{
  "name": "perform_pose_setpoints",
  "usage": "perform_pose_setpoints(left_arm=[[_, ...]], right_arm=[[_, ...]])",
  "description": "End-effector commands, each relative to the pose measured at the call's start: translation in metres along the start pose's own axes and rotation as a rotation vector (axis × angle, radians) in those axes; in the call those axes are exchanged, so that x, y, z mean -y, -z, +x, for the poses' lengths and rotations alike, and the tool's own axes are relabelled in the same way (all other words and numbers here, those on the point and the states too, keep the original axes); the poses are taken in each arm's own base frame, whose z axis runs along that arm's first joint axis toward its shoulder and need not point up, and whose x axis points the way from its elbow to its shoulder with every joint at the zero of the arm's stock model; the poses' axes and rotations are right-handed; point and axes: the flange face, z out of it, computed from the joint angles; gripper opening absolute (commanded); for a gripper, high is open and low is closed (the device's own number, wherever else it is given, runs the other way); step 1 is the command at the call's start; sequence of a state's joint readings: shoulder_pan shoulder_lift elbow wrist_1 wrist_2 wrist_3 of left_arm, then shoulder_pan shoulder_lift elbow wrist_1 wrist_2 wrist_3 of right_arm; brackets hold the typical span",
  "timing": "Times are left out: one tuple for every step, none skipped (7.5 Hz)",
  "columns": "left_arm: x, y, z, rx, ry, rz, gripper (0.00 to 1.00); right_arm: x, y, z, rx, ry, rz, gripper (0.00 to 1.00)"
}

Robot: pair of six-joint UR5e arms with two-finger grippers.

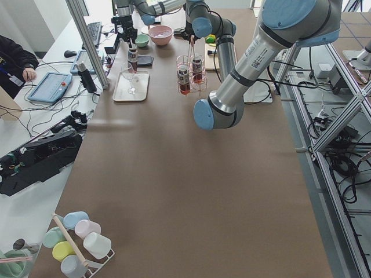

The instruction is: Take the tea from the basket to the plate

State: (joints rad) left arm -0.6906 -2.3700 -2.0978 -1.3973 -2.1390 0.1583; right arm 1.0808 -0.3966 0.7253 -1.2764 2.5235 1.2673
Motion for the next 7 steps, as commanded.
perform_pose_setpoints(left_arm=[[-0.042, 0.025, -0.016, 0.053, 0.041, -0.021, 0.0], [-0.06, 0.044, -0.037, 0.08, 0.078, -0.027, 0.0], [-0.079, 0.067, -0.057, 0.084, 0.11, -0.026, 0.0], [-0.098, 0.097, -0.079, 0.112, 0.149, -0.02, 0.0], [-0.119, 0.11, -0.092, 0.127, 0.159, -0.032, 0.0], [-0.145, 0.12, -0.106, 0.158, 0.163, -0.058, 0.0], [-0.172, 0.13, -0.119, 0.183, 0.144, -0.09, 0.0]], right_arm=[[-0.018, -0.012, -0.019, -0.009, 0.045, 0.024, 0.0], [-0.021, -0.015, -0.022, -0.012, 0.052, 0.026, 0.0], [-0.023, -0.018, -0.023, -0.015, 0.054, 0.027, 0.05], [-0.026, -0.022, -0.025, -0.018, 0.057, 0.025, 0.19], [-0.03, -0.026, -0.028, -0.021, 0.063, 0.024, 0.34], [-0.034, -0.026, -0.032, -0.021, 0.068, 0.029, 0.47], [-0.036, -0.029, -0.033, -0.025, 0.069, 0.027, 0.53]])
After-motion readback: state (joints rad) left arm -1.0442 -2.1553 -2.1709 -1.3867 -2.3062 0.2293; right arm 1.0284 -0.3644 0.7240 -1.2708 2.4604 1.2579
